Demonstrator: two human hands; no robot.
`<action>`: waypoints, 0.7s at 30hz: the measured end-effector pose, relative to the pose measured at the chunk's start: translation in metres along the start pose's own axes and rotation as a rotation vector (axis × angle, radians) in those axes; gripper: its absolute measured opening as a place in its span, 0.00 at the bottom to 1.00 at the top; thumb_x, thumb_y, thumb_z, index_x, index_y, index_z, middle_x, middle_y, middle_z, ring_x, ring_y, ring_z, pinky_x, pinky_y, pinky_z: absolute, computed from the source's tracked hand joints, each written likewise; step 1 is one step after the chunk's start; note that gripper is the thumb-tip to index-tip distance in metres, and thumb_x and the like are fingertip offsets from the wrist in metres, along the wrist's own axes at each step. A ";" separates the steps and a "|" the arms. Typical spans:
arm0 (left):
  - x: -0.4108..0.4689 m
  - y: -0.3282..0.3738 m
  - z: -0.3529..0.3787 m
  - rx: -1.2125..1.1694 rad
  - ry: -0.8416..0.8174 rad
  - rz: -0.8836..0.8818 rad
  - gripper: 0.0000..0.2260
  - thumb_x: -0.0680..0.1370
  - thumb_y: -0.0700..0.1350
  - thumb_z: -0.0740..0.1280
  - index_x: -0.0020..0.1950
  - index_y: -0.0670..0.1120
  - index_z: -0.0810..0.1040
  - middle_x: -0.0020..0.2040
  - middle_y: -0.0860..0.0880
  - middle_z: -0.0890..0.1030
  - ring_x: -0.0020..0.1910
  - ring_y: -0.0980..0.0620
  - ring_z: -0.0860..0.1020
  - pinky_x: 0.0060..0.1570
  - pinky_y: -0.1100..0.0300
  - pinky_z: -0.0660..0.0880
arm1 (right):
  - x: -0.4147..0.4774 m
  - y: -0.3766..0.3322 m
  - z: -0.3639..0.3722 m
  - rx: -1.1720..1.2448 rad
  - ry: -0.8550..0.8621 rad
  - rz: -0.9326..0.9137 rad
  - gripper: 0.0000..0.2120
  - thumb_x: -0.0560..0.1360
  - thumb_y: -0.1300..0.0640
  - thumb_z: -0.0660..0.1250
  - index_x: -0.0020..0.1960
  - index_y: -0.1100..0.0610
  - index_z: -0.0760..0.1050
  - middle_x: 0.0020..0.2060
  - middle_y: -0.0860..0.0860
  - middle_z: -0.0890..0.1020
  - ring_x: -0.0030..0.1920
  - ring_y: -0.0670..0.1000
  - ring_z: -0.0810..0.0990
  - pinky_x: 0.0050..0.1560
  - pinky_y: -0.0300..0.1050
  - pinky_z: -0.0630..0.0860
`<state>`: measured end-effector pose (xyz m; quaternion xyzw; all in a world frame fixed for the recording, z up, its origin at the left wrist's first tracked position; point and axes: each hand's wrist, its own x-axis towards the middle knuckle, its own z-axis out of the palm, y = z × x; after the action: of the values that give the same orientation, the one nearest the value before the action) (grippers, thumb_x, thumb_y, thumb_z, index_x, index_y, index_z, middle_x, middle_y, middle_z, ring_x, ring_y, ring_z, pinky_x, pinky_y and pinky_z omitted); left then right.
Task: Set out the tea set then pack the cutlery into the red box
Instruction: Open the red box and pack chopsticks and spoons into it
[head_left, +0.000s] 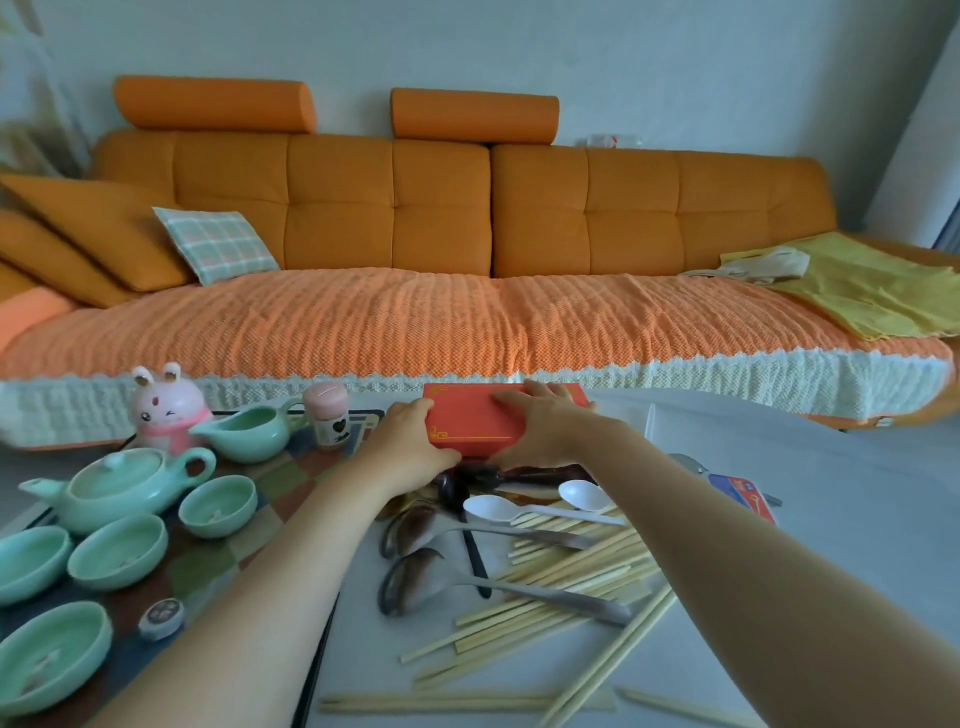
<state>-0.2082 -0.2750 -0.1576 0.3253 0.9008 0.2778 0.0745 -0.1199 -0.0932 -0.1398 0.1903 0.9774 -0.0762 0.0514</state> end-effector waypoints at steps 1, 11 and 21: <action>0.001 -0.001 0.000 0.008 0.004 0.006 0.38 0.73 0.55 0.72 0.79 0.48 0.58 0.70 0.46 0.67 0.64 0.46 0.71 0.58 0.56 0.69 | 0.002 0.000 0.000 -0.009 -0.001 0.001 0.48 0.62 0.27 0.68 0.76 0.34 0.50 0.79 0.48 0.52 0.77 0.59 0.49 0.68 0.74 0.55; -0.004 -0.003 0.003 0.029 0.052 0.071 0.31 0.79 0.54 0.67 0.78 0.46 0.60 0.70 0.45 0.68 0.66 0.47 0.70 0.58 0.58 0.65 | -0.001 0.003 0.012 -0.065 0.122 -0.009 0.45 0.65 0.21 0.58 0.77 0.34 0.50 0.78 0.46 0.54 0.77 0.56 0.52 0.67 0.74 0.54; -0.007 -0.003 0.005 0.041 0.084 0.109 0.32 0.80 0.55 0.64 0.80 0.45 0.57 0.75 0.47 0.64 0.70 0.47 0.67 0.65 0.55 0.65 | -0.005 0.007 0.014 -0.024 0.149 -0.037 0.44 0.66 0.20 0.54 0.77 0.35 0.51 0.78 0.45 0.55 0.78 0.53 0.52 0.70 0.70 0.53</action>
<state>-0.2033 -0.2789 -0.1641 0.3636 0.8895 0.2764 0.0149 -0.1115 -0.0908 -0.1535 0.1767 0.9827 -0.0513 -0.0206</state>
